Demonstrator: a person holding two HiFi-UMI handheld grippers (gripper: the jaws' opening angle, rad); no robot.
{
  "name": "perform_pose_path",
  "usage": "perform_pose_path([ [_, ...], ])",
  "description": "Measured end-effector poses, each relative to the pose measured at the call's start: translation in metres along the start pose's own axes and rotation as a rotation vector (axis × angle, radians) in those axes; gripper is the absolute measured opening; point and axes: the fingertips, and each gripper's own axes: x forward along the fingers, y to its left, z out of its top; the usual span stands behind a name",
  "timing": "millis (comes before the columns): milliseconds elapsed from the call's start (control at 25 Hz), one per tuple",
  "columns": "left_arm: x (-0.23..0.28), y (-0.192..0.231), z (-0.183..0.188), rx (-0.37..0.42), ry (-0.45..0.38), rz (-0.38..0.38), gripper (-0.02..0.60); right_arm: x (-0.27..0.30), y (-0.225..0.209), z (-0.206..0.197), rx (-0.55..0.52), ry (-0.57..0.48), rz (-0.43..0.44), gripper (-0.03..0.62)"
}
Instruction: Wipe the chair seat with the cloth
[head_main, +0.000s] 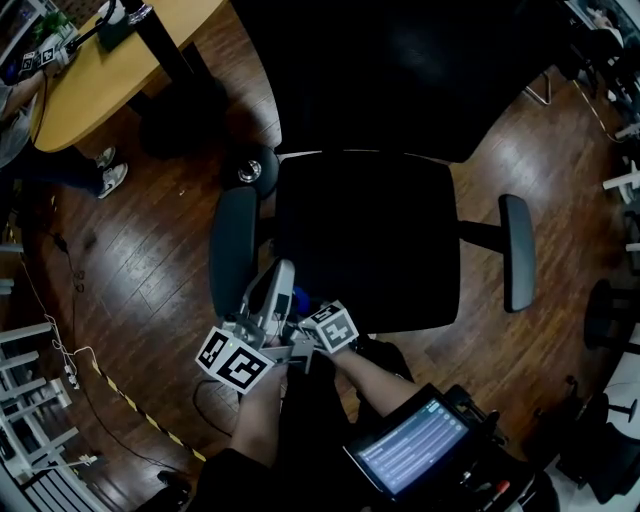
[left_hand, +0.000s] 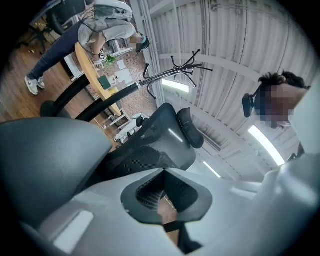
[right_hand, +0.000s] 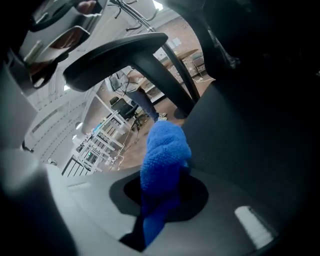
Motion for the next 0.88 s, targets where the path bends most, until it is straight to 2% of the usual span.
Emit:
perform_pose_path([
  [200,0.001,0.003,-0.002,-0.01,0.012,-0.008,-0.006,-0.04,-0.051,-0.019,0.06,0.006,-0.097,0.048],
  [400,0.004,0.004,-0.006,-0.01,0.023,-0.019,-0.006,-0.122,-0.133,-0.068,0.161,0.012,-0.283,0.048],
  [520,0.011,0.001,-0.01,-0.013,0.034,-0.03,-0.006,-0.181,-0.181,-0.09,0.239,-0.023,-0.404,0.048],
  [640,0.016,-0.002,-0.013,-0.019,0.045,-0.039,-0.007,-0.229,-0.208,-0.1,0.281,-0.04,-0.504,0.048],
  [880,0.022,-0.001,-0.018,-0.024,0.061,-0.04,-0.006,-0.237,-0.218,-0.109,0.337,-0.04,-0.53,0.048],
])
